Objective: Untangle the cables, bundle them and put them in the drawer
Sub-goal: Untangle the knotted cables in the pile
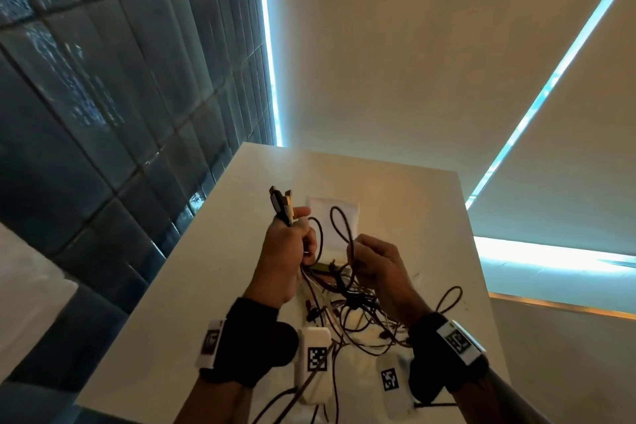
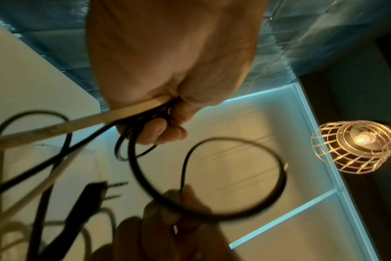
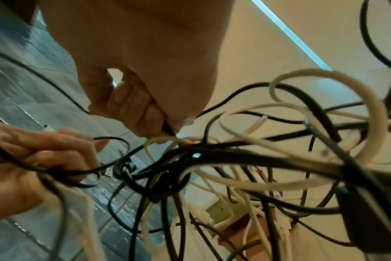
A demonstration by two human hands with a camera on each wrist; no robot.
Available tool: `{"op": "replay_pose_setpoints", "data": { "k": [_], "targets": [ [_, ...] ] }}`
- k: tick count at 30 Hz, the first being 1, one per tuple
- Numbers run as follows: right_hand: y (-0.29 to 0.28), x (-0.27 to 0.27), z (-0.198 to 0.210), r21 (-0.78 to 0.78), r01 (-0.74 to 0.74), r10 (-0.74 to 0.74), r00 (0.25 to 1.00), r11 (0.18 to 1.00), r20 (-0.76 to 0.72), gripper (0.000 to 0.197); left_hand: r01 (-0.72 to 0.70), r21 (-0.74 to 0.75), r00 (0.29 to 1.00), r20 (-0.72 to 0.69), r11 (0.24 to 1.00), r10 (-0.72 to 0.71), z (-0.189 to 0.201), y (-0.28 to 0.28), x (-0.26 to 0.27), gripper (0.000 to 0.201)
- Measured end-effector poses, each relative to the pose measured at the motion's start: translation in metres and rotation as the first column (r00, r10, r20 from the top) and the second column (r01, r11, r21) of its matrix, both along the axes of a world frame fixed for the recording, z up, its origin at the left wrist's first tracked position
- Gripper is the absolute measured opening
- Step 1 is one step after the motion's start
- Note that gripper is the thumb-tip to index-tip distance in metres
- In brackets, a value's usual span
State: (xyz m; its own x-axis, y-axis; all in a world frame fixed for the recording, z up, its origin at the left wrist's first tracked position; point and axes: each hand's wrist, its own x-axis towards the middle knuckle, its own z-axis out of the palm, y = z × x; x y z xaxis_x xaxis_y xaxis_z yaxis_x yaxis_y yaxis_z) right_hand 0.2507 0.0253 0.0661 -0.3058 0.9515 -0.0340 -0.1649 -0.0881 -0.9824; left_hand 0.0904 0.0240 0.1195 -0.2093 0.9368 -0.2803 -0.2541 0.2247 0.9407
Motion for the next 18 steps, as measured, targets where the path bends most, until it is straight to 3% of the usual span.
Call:
{"op": "replay_pose_setpoints", "data": {
  "k": [3,5,9,12,16,18],
  "targets": [
    [0.001,-0.006,0.004,-0.059,-0.092,0.086,0.992,0.994,-0.095,0.03,-0.064,0.036,0.992,-0.106,0.997,0.068,0.0,0.0,0.007,0.02],
    [0.002,-0.01,0.002,-0.116,-0.146,0.127,0.98,0.982,-0.157,0.031,-0.088,0.063,0.99,-0.102,0.994,0.094,0.002,0.001,0.011,0.018],
    [0.001,-0.014,-0.006,-0.254,-0.195,0.136,0.963,0.947,-0.233,0.032,-0.031,0.115,0.993,0.114,0.993,0.017,0.003,0.0,0.016,0.014],
    [0.001,-0.013,-0.015,-0.199,-0.206,0.179,0.973,0.958,-0.146,0.029,0.003,0.114,0.976,0.218,0.993,-0.028,0.007,-0.003,0.015,0.016],
    [-0.003,-0.014,-0.027,-0.069,-0.175,0.177,0.984,0.982,0.017,0.071,0.022,0.132,0.961,0.271,0.991,-0.058,0.015,-0.006,0.012,0.019],
    [-0.004,-0.014,-0.031,-0.011,-0.152,0.152,0.987,0.988,0.052,0.063,0.017,0.144,0.964,0.26,0.989,-0.055,0.016,-0.007,0.01,0.018]
  ]
}}
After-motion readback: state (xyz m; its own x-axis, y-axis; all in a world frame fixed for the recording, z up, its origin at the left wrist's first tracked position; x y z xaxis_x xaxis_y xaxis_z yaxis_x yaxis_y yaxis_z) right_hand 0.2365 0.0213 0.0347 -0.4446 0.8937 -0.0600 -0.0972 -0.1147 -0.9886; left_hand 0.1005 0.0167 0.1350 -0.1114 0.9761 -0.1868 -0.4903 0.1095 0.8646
